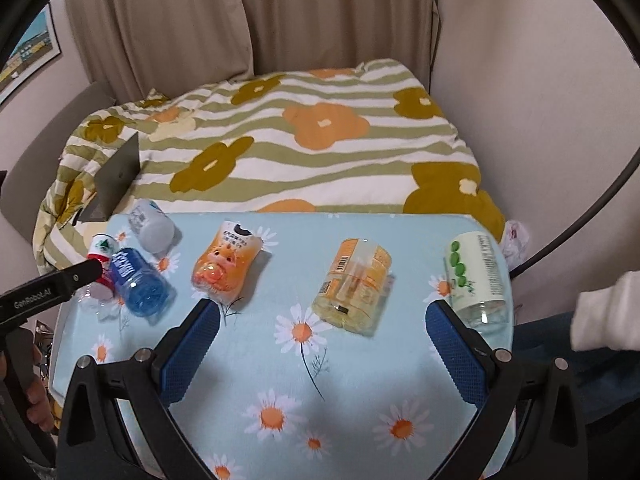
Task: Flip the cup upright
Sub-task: 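Move the left gripper down toward the blue cup lying on its side, then close the left gripper around the blue cup and lift it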
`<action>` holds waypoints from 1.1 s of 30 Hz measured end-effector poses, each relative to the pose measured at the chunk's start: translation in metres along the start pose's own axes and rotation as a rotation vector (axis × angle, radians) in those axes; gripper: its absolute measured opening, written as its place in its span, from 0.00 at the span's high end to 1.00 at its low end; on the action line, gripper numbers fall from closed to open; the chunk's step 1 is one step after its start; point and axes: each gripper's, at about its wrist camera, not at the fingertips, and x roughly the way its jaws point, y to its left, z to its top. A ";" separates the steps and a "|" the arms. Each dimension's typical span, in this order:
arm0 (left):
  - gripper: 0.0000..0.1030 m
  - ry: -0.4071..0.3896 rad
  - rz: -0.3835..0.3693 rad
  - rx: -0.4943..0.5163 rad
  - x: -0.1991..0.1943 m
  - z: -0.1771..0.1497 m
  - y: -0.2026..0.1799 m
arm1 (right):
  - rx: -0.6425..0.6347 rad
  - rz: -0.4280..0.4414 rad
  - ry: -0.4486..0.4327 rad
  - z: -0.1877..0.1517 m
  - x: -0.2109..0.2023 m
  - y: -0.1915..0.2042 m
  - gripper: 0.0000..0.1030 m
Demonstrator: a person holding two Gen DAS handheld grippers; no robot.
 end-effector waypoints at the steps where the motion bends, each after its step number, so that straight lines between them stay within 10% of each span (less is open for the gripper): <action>1: 0.00 0.014 -0.003 -0.008 0.008 0.002 0.003 | 0.002 -0.006 0.014 0.002 0.008 0.001 0.00; 33: 0.17 0.228 -0.060 -0.106 0.108 0.016 0.019 | -0.026 -0.054 0.131 0.027 0.082 0.016 0.00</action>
